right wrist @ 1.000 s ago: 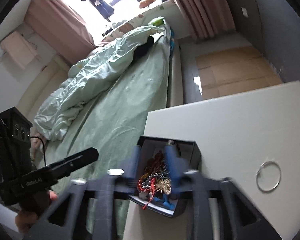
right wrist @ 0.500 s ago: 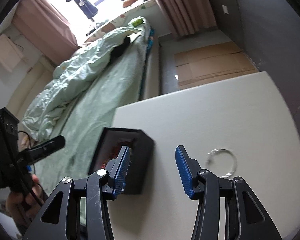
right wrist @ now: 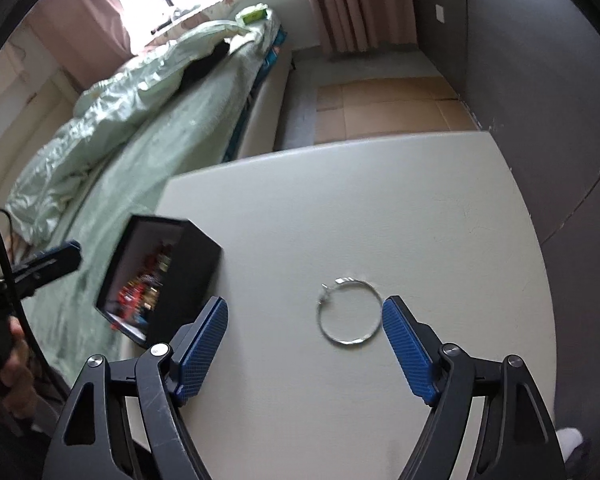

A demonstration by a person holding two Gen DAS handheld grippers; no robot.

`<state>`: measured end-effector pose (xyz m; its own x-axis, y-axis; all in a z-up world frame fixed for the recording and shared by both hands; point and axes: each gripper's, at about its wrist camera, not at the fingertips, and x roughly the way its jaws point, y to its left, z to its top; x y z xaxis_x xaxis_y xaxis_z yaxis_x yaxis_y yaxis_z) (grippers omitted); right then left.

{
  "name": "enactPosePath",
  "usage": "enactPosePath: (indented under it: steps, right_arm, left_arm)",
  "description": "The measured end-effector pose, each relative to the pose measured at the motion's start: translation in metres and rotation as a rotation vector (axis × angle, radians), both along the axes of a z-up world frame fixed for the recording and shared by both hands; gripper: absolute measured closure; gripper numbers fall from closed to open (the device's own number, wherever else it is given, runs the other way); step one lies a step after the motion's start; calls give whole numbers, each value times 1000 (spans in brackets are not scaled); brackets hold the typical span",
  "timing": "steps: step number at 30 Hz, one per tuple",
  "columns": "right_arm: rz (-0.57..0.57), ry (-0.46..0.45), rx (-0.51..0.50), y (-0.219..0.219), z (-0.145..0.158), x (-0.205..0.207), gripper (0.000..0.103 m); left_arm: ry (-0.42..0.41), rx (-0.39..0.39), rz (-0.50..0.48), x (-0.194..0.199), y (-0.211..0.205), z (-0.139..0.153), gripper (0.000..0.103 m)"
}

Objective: Organize jewelry
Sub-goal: 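Grasp the large silver hoop earring with the right tool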

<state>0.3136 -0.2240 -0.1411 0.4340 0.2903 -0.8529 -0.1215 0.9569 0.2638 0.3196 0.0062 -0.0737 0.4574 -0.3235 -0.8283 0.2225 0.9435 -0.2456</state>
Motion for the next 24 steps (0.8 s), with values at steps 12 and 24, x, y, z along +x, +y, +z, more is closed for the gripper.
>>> enactPosePath:
  steps: [12, 24]
  right_arm:
    - [179, 7, -151, 11, -35, 6, 24]
    - [247, -2, -266, 22, -47, 7, 27]
  left_arm:
    - [0, -11, 14, 14, 3, -9, 27]
    - [14, -51, 48, 26, 15, -11, 27]
